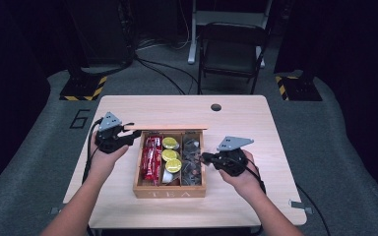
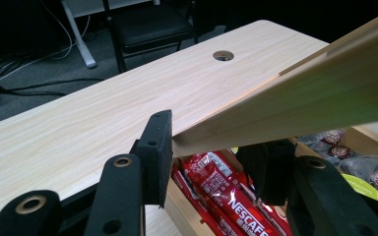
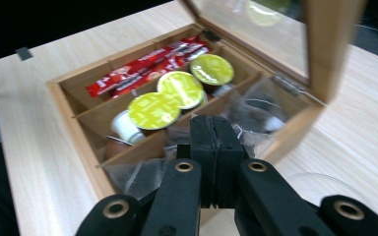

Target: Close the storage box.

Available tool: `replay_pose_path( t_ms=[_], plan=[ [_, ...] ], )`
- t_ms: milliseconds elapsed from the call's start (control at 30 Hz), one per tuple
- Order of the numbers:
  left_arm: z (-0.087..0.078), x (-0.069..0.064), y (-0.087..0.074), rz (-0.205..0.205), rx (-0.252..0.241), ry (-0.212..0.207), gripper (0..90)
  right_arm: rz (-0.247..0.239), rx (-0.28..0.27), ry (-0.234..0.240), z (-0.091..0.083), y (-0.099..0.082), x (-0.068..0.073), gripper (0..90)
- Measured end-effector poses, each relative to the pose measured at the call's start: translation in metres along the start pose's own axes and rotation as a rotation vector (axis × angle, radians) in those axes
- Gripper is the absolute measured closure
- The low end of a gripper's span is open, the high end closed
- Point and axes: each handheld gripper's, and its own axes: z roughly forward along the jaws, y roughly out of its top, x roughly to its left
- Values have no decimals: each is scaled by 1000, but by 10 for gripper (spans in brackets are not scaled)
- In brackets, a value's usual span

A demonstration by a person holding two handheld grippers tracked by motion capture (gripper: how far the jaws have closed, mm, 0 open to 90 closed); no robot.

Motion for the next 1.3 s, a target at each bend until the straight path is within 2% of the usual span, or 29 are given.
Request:
replay_pose_path(
  t_ms=[333,400,467,533,567,833,900,933,1300],
  plan=[
    [0,0,0,3,3,3,566,11,10,-85,-16,-3,-24,900],
    [0,0,0,3,3,3,566,28,13,-96,-18,-4,-26,900],
    [0,0,0,4,4,3,566,17,18,-103,-20,-5,-29,900],
    [0,0,0,4,4,3,566,33,14,-112,-20,-6,-31,900],
    [0,0,0,4,4,3,566,26,18,-111,-20,-6,-32,900],
    [0,0,0,5,4,2,566,39,30,-133,-17,-9,-39,900],
    [0,0,0,1,3,2,566,25,43,-138,-14,-11,-42,900],
    [0,0,1,4,4,2,566,39,40,-142,-13,-12,-43,899],
    [0,0,0,1,2,1,566,71,69,-157,-5,-24,-50,899]
  ],
)
